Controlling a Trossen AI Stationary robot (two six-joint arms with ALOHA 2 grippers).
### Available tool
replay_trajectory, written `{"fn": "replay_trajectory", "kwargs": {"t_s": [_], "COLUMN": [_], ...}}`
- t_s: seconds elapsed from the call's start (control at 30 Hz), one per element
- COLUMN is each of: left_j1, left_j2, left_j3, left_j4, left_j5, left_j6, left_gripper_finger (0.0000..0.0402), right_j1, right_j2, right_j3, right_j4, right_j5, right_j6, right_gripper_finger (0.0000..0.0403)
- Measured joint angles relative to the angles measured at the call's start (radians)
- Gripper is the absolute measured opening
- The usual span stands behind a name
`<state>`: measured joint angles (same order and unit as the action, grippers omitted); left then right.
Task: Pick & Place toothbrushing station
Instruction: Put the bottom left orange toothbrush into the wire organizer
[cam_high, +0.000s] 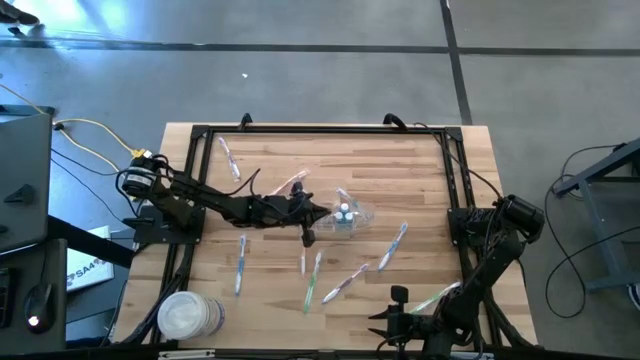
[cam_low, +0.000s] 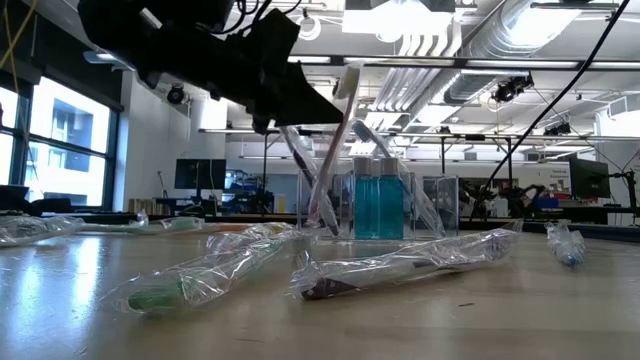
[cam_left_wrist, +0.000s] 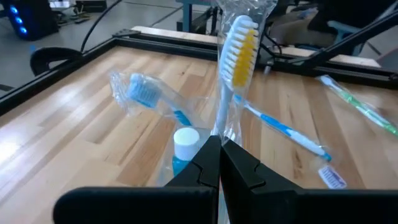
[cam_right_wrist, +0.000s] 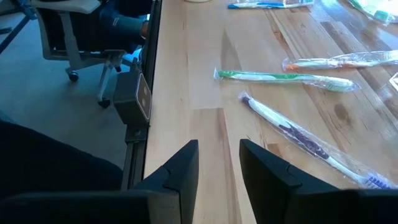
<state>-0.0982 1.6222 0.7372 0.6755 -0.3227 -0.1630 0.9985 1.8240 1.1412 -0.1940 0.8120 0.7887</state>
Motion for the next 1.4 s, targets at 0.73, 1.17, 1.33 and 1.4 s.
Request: {"fn": "replay_trajectory", "kwargs": {"t_s": [0.73,1.17,1.33,1.4], "left_j1": [0.001,0.013,0.033,0.034], "left_j2": [-0.001,-0.001,-0.001,-0.001], "left_j3": [0.0,0.0,0.0,0.0], "left_j4": [-0.079,-0.079,-0.08,-0.081], "left_j5": [-0.017,0.044,0.043,0.043], "left_j6": [0.0,-0.034,-0.06,-0.067], "left_gripper_finger": [0.0,0.0,0.0021,0.004], "right_j1": [0.0,0.0,0.0,0.0], "right_j2": [0.0,0.0,0.0,0.0], "right_j3": [0.0,0.0,0.0,0.0], "right_j4": [-0.001,-0.001,-0.004,-0.004], "right_j5": [0.0,-0.002,-0.002,-0.002], "right_j6": [-0.007,-0.008,-0.008,-0.008], "right_gripper_finger": [0.0109,0.0109,0.0109,0.0109]}}
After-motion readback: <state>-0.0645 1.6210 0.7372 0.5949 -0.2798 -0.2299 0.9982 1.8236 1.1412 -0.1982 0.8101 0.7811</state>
